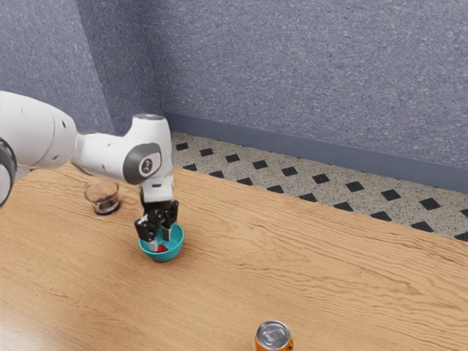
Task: Take strawberry from the bowl
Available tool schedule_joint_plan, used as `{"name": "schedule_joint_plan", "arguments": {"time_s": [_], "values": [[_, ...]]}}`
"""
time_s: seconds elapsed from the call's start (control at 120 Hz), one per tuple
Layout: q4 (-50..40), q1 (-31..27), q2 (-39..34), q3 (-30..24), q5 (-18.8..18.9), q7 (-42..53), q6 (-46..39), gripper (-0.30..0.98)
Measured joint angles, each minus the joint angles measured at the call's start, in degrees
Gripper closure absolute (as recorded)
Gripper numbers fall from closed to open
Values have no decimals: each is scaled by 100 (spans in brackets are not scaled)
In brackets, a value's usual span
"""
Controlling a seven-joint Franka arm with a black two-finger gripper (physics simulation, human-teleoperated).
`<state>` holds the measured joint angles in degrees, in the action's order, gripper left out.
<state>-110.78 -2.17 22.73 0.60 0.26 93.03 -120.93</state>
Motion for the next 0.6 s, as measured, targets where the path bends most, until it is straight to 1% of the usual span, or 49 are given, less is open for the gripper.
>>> {"name": "schedule_joint_plan", "arguments": {"time_s": [0.133, 0.317, 0.6], "values": [[1, -63, 58, 16, -69, 265, -67, 39], [-9, -96, 55, 19, -168, 525, -114, 50], [-37, -65, 26, 16, -355, 791, -85, 53]]}}
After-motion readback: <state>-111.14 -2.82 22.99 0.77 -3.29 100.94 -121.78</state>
